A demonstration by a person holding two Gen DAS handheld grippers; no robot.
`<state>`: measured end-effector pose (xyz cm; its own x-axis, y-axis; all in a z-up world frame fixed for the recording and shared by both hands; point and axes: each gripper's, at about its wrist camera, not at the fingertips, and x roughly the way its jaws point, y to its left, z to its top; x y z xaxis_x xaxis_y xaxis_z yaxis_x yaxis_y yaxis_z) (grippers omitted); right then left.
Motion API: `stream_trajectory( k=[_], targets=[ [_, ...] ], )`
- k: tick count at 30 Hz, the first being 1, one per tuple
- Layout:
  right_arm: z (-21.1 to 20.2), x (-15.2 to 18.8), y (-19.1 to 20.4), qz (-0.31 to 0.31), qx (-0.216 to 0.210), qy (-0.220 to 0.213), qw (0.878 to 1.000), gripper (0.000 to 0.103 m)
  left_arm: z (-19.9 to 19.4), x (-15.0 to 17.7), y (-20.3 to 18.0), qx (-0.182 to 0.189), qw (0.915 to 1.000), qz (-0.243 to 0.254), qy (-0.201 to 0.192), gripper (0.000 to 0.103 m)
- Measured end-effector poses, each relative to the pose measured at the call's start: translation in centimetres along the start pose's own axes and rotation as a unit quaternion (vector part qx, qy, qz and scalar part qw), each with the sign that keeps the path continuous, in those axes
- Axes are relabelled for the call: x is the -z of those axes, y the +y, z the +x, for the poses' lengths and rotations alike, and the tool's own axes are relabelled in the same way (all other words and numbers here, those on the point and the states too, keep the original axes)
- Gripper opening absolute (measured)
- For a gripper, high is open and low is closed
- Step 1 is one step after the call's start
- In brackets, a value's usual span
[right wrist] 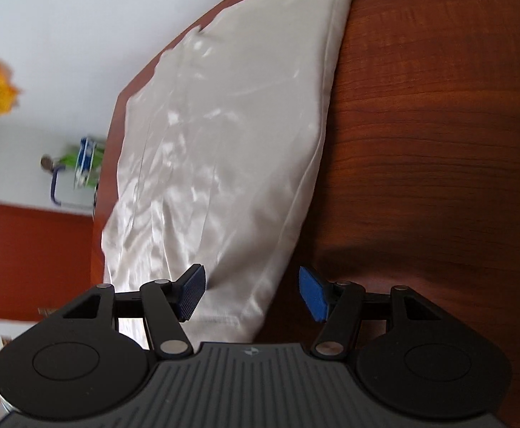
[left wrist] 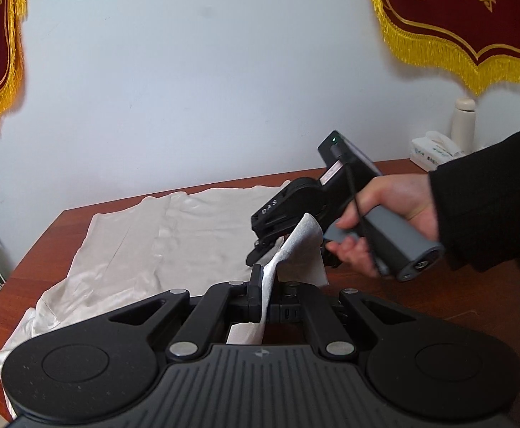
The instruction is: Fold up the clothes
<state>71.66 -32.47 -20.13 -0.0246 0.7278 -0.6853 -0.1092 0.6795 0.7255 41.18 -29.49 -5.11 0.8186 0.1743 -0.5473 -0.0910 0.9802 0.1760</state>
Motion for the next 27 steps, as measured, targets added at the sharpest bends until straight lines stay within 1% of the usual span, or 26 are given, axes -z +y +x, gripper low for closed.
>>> stream_trajectory(
  k=[4, 8, 12, 16, 18, 21, 25, 27],
  targets=[
    [1.2, -1.3, 0.2, 0.032, -0.008, -0.02, 0.999, 0.065, -0.1, -0.3, 0.2, 0.0, 1.0, -0.002, -0.006, 0.001],
    [2.5, -3.3, 0.5, 0.041, 0.005, -0.049, 0.998, 0.063, -0.3, -0.4, 0.3, -0.003, 1.0, -0.005, -0.005, 0.001],
    [3.0, -5.6, 0.4, 0.047, 0.007, -0.072, 0.996, 0.056, -0.5, -0.3, 0.5, -0.005, 0.9999, -0.011, -0.002, 0.001],
    [3.6, -8.0, 1.1, 0.041, 0.019, -0.095, 0.994, 0.053, -0.7, -0.2, 0.8, -0.01, 0.9998, -0.018, 0.001, 0.001],
    [4.0, -9.1, 1.2, 0.04, 0.023, -0.104, 0.993, 0.046, -0.7, -0.3, 0.9, -0.012, 0.9997, -0.023, 0.002, 0.001],
    [4.3, -10.9, 1.0, 0.04, 0.029, -0.119, 0.992, 0.039, -0.9, -0.3, 1.0, -0.018, 0.9995, -0.028, 0.002, 0.001],
    [4.5, -13.4, 1.0, 0.037, 0.043, -0.141, 0.988, 0.036, -1.0, -0.3, 1.0, -0.023, 0.9991, -0.034, 0.005, 0.001],
    [3.9, -14.2, 0.2, 0.038, 0.05, -0.151, 0.987, 0.035, -1.1, -0.2, 0.9, -0.024, 0.999, -0.036, 0.005, 0.001]
  ],
)
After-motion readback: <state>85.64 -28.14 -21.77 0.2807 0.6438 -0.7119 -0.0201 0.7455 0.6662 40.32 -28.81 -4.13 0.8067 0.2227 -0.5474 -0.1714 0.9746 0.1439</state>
